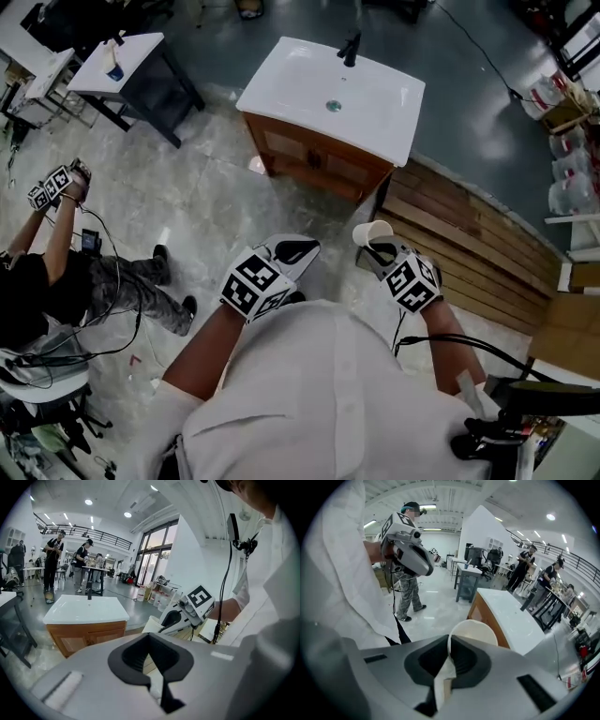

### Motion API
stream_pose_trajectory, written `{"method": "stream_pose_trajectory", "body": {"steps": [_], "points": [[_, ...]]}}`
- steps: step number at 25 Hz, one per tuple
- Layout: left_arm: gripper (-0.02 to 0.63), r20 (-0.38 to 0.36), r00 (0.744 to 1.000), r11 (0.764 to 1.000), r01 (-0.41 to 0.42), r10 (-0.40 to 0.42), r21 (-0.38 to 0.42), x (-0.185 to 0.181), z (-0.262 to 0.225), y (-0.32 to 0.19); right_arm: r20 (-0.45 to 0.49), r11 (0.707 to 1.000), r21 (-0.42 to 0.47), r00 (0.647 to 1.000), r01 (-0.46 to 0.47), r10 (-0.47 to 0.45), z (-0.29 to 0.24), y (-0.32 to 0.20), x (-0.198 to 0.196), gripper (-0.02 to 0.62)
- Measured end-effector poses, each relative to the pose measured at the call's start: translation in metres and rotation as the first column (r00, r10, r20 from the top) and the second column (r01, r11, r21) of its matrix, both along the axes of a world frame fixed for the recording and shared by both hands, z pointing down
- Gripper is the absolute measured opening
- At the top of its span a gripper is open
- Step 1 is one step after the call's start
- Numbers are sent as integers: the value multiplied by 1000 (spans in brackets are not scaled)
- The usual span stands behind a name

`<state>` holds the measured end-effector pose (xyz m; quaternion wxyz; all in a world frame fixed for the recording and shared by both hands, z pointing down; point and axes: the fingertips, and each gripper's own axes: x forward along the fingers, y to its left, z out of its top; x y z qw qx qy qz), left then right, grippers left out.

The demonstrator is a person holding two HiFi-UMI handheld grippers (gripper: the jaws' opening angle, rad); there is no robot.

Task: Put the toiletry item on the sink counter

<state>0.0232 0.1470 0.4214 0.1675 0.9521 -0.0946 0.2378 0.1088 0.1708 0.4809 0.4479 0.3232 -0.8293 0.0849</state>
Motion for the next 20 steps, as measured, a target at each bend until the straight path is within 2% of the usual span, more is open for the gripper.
{"method": "stream_pose_trajectory", "body": {"steps": [4, 11, 15, 20], "points": [[6, 4, 1000, 1000, 25, -25, -1, -28, 6, -60, -29, 999, 13, 998, 48, -47, 7, -76, -18, 14], [6, 3, 991, 991, 136, -136, -12, -64, 11, -136, -137, 983, 39, 975, 181, -174, 13, -198, -26, 14], [6, 12, 978, 978, 208, -207, -19, -69, 25, -189, -163, 971, 57, 962, 233, -221, 22, -277, -20, 14], [6, 20, 958, 958, 287, -287, -8, -57, 34, -254, -162, 947, 55, 939, 317, -305, 39, -369, -15, 14]]}}
